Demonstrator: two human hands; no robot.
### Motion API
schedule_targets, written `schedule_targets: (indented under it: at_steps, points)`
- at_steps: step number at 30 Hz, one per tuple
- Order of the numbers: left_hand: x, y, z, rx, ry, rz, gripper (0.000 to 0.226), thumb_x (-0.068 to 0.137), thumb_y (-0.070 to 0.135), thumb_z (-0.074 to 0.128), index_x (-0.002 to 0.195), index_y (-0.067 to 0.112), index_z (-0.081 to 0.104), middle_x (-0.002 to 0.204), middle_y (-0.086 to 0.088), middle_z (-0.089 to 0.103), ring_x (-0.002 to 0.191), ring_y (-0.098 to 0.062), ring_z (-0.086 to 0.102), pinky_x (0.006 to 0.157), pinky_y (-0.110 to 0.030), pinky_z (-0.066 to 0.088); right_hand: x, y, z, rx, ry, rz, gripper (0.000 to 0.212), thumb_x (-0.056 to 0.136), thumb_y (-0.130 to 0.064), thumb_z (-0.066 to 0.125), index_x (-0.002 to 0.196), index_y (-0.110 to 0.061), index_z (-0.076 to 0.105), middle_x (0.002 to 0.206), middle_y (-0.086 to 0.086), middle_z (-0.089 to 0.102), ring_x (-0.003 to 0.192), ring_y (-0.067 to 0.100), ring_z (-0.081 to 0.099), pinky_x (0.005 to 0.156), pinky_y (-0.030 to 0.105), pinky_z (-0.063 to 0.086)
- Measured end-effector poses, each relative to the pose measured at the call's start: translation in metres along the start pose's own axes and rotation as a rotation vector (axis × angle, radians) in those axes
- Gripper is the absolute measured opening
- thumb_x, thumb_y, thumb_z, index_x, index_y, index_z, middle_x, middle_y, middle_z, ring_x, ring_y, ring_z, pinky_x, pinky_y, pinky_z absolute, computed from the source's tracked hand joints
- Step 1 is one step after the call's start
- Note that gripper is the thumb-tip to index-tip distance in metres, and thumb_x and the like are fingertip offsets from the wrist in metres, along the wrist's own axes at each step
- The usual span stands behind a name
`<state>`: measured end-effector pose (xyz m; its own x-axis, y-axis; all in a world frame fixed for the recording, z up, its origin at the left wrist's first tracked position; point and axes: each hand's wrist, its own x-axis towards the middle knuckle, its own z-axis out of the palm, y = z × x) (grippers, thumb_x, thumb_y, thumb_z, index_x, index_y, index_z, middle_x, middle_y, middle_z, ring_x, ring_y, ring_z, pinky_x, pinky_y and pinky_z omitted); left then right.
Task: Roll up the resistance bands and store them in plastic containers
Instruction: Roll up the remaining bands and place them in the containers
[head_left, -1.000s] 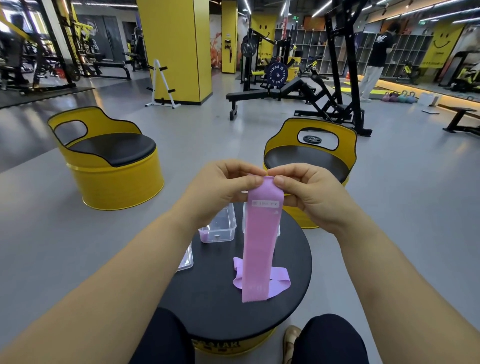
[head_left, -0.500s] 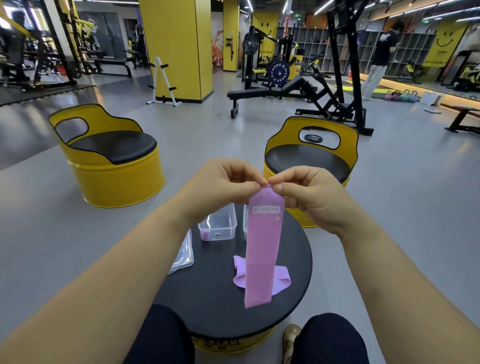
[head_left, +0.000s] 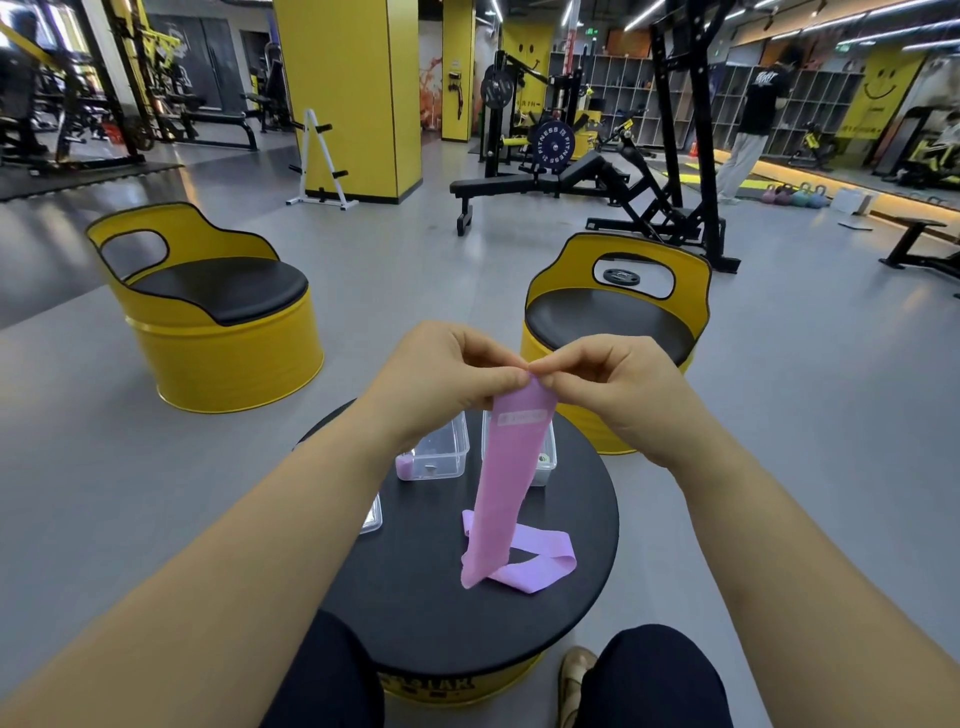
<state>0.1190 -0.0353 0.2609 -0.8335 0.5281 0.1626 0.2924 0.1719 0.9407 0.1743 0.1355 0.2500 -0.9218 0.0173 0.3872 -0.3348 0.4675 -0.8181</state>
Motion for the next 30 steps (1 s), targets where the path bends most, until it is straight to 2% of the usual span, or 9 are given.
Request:
schedule_targets:
  at_steps: [4, 6, 9, 13, 19, 23, 30]
  points:
    - [0.000, 0.002, 0.002, 0.112, 0.073, 0.062, 0.004, 0.080, 0.010, 0.071, 0.080, 0.013, 0.075, 0.079, -0.010, 0.073, 0.079, -0.025, 0.070, 0.080, -0.039, 0.057, 0.002, 0.001, 0.004, 0.145, 0.048, 0.070, 0.012, 0.078, -0.014, 0.072, 0.090, -0.018, 0.071, 0.085, 0.001, 0.074, 0.084, 0.015, 0.071, 0.076, 0.027, 0.057]
    - [-0.001, 0.002, 0.003, 0.165, 0.100, 0.090, 0.004, 0.080, 0.013, 0.072, 0.079, 0.015, 0.075, 0.077, -0.006, 0.073, 0.076, -0.020, 0.069, 0.079, -0.035, 0.057, 0.002, 0.000, 0.007, 0.161, 0.071, 0.093, 0.018, 0.074, -0.022, 0.073, 0.091, -0.015, 0.071, 0.084, 0.002, 0.074, 0.080, 0.013, 0.071, 0.070, 0.023, 0.056]
    - [-0.002, 0.004, 0.003, 0.202, 0.124, 0.121, 0.009, 0.081, 0.012, 0.070, 0.076, 0.019, 0.073, 0.076, -0.003, 0.073, 0.071, -0.012, 0.067, 0.075, -0.028, 0.056, 0.002, -0.002, 0.011, 0.131, 0.092, 0.087, 0.006, 0.079, -0.016, 0.071, 0.084, -0.015, 0.071, 0.077, -0.001, 0.073, 0.074, 0.011, 0.071, 0.066, 0.020, 0.056]
    - [-0.003, 0.005, 0.004, 0.202, 0.121, 0.141, 0.010, 0.082, 0.012, 0.069, 0.076, 0.019, 0.072, 0.076, -0.002, 0.072, 0.073, -0.013, 0.067, 0.075, -0.029, 0.057, 0.001, -0.004, 0.012, 0.135, 0.110, 0.085, 0.002, 0.080, -0.015, 0.069, 0.082, -0.014, 0.070, 0.074, -0.001, 0.071, 0.069, 0.008, 0.070, 0.060, 0.016, 0.053]
    - [-0.003, 0.006, 0.002, 0.073, 0.066, 0.110, 0.009, 0.081, 0.009, 0.070, 0.077, 0.017, 0.073, 0.076, -0.005, 0.073, 0.074, -0.015, 0.069, 0.075, -0.031, 0.059, 0.002, -0.008, 0.007, 0.228, 0.077, 0.131, 0.008, 0.076, -0.015, 0.070, 0.082, -0.010, 0.070, 0.074, 0.002, 0.072, 0.068, 0.011, 0.069, 0.058, 0.018, 0.053]
    - [-0.002, 0.006, 0.001, -0.041, 0.024, 0.066, 0.005, 0.080, 0.006, 0.070, 0.083, 0.009, 0.073, 0.075, -0.004, 0.072, 0.071, -0.011, 0.068, 0.071, -0.026, 0.058, 0.003, -0.011, 0.003, 0.315, 0.038, 0.173, 0.011, 0.070, -0.015, 0.071, 0.081, -0.011, 0.070, 0.069, -0.003, 0.072, 0.069, 0.010, 0.069, 0.057, 0.018, 0.053]
    - [-0.003, 0.008, -0.001, -0.114, -0.019, 0.022, 0.011, 0.079, 0.002, 0.069, 0.080, 0.012, 0.072, 0.069, 0.003, 0.072, 0.068, -0.008, 0.069, 0.062, -0.017, 0.054, 0.005, -0.011, 0.001, 0.331, 0.019, 0.228, 0.022, 0.057, -0.023, 0.074, 0.077, -0.013, 0.072, 0.074, -0.001, 0.073, 0.076, 0.014, 0.070, 0.064, 0.024, 0.056]
